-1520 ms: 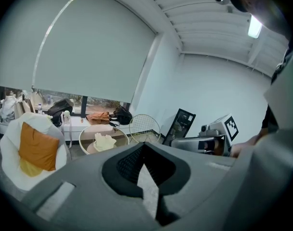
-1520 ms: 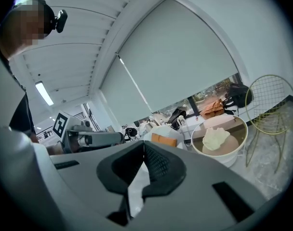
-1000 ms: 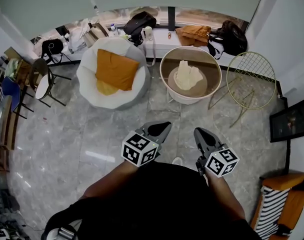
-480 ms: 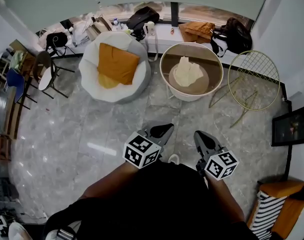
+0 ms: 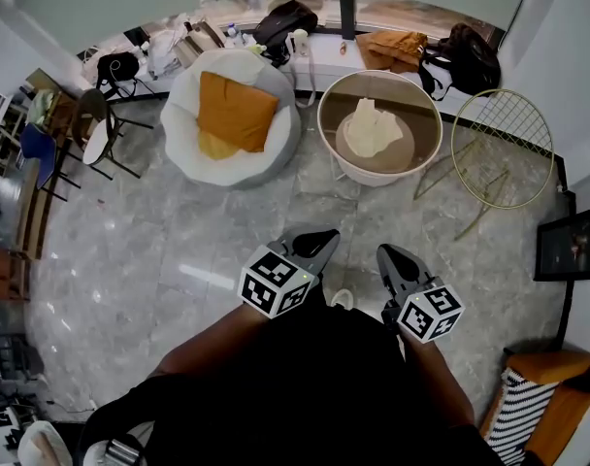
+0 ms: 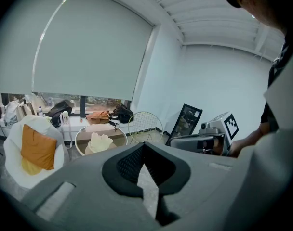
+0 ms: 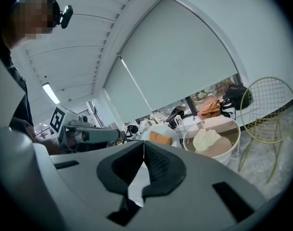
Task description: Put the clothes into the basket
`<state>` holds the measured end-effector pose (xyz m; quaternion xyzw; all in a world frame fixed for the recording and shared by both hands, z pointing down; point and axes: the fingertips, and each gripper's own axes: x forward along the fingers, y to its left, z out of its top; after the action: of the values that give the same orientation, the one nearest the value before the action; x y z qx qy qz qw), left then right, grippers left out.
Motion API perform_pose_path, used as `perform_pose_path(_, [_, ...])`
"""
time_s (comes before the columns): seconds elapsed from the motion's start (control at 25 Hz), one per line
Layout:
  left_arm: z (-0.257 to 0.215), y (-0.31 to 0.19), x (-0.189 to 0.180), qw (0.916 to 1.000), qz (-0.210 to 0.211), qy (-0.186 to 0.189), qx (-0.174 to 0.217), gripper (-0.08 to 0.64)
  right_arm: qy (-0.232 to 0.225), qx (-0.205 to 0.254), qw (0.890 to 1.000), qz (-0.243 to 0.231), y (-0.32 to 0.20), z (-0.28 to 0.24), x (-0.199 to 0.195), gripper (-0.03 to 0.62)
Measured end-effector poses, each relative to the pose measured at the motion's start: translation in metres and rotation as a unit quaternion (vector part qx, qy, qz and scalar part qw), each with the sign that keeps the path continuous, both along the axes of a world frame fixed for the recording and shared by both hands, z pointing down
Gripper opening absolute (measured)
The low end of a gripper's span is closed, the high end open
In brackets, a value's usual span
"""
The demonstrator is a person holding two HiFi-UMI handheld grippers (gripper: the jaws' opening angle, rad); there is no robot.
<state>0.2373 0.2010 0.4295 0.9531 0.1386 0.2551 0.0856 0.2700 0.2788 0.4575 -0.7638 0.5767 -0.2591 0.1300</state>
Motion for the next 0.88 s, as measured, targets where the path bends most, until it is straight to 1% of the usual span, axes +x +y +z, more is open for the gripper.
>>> perform_pose_path(0.16, [0.006,-0.002,0.004,0.9999,0.007,-0.005,-0.006,0.0,0.0,-0.009,1.0,0.0,-0.003,0.005,0.001,0.015])
perform_pose_path(0.4, [0.008,-0.017,0.024,0.9998,0.017,-0.006,-0.011,0.0,0.0,-0.016,1.0,0.012,-0.016,0.007,0.019,0.015])
perform_pose_path(0.68, [0.016,-0.058,0.058,0.9996,0.021,-0.013,-0.015,0.0,-0.007,-0.03,0.999,0.017,-0.055,0.012,0.051,0.015])
perform_pose_path(0.88, [0.012,-0.098,0.096,0.9994,0.023,-0.009,-0.024,0.0,-0.001,-0.04,0.999,0.02,-0.094,0.004,0.086,0.015])
